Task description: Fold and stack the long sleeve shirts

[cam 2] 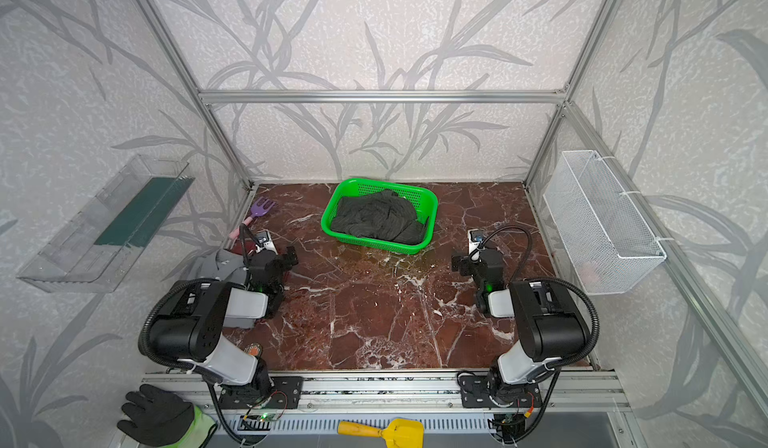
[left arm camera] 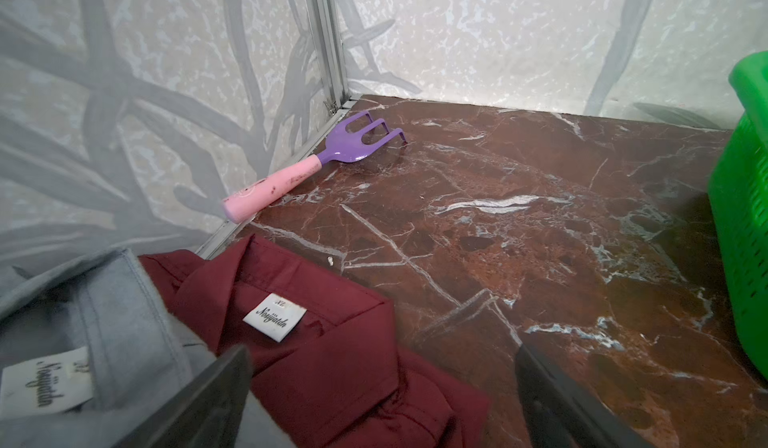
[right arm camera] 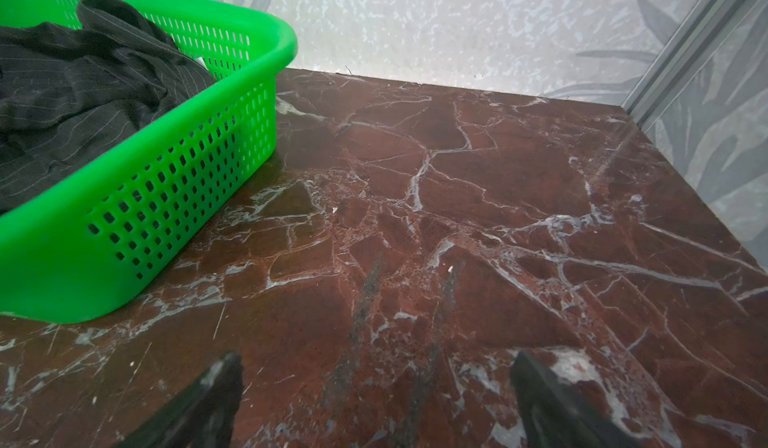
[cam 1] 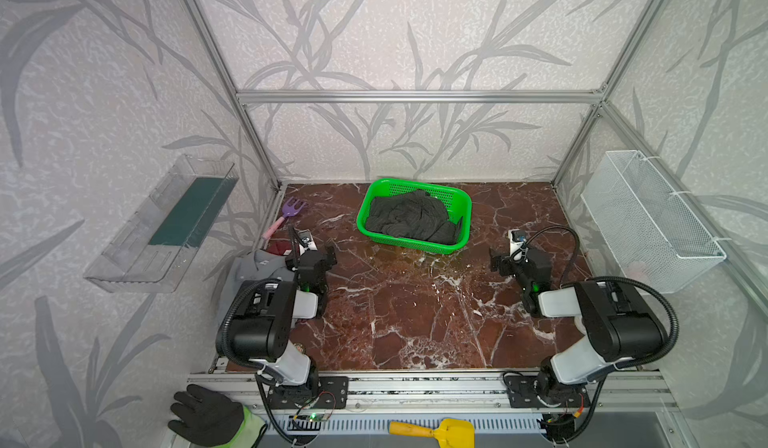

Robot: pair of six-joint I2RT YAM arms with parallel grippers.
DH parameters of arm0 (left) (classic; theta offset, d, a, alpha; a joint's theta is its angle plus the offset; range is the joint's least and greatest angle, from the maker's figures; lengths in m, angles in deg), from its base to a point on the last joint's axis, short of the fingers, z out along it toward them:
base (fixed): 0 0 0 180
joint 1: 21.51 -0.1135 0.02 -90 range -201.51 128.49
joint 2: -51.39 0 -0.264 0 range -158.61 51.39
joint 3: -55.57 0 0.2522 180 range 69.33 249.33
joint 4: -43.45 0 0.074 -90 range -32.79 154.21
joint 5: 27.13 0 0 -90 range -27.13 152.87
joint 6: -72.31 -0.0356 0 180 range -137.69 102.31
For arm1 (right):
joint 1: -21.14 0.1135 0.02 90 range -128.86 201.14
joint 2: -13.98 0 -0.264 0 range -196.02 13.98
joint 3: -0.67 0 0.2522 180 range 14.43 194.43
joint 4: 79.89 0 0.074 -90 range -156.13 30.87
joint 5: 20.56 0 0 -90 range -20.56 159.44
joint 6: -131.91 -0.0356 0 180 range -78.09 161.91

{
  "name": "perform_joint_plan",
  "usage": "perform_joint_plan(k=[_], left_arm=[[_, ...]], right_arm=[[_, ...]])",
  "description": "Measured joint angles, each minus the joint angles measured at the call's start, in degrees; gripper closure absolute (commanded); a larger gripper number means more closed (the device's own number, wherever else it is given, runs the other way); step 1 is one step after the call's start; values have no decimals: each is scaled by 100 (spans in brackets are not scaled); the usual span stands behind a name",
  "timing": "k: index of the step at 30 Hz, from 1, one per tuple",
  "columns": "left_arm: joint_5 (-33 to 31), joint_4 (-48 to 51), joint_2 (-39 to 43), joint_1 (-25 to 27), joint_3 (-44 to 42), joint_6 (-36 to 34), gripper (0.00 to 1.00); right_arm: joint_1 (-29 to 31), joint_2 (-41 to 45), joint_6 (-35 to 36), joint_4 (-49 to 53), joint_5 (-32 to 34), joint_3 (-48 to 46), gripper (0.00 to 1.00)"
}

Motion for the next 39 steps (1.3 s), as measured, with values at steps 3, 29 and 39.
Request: perform_joint_plan(k=[3, 29, 39], left_arm=[[-4, 0, 0, 4, 0, 0, 1], [-68, 0, 0, 26, 0, -2, 1], [-205, -7, 26, 15, -7, 44, 1]], right_arm=[[0, 0, 0, 0, 0, 0, 1], [0, 0, -2, 0, 4, 0, 1], [321, 2365, -356, 1738, 833, 597, 1]])
